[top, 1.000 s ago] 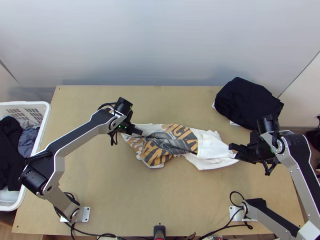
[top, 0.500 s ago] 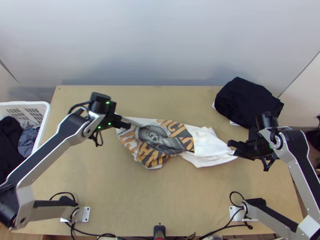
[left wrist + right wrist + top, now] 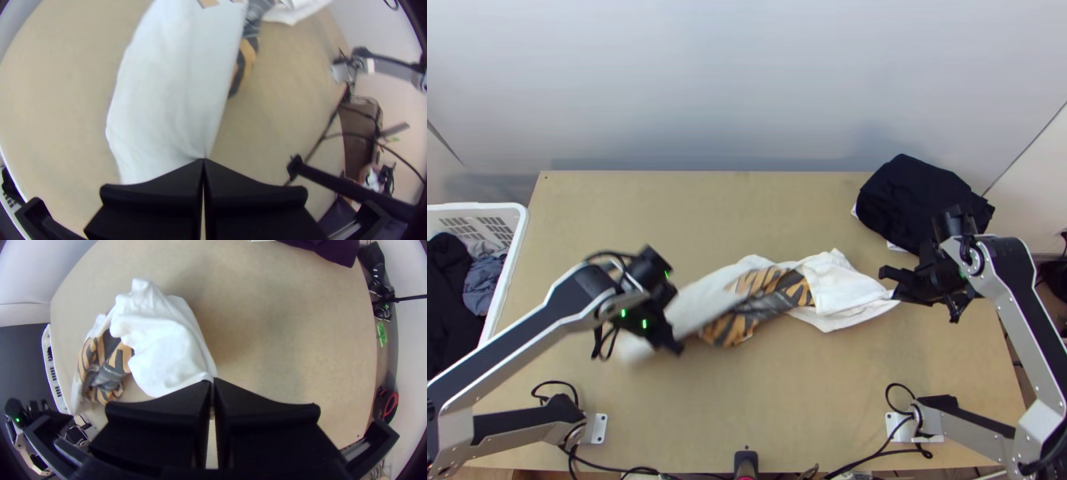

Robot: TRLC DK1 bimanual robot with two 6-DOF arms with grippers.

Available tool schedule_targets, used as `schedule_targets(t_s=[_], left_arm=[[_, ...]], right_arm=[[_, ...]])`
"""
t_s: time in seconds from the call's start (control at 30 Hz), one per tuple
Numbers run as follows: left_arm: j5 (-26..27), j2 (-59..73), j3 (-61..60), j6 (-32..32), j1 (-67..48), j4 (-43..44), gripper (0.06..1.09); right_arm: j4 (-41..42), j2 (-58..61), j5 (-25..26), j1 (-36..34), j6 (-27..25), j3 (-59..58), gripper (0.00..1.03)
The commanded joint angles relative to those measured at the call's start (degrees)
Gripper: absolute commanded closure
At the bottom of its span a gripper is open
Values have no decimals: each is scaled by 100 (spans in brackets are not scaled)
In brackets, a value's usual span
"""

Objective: Fold the t-shirt

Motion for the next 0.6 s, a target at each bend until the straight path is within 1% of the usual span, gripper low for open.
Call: schedule_targets(t_s=[0.0,0.13,0.3,0.37,0.43,0.57], left_arm=[[1229,-335,-249,330,-1411,-821,105],[1546,78,-257,268,-1596,-627,105],[1616,825,-152,84,-1736,-100,105],[1642,1229,15,48,-1815,32,105],[1642,1598,217,-163,-1833,287,105],[1669,2328,876,-312,-2035,322,105]], right_arm=[[4,417,4,-27,-25,279,100],[4,576,4,-27,-25,420,100],[12,637,4,-36,-34,490,100],[12,655,4,-36,-43,490,100],[12,681,4,-36,-43,473,100],[12,734,4,-62,-43,420,100]])
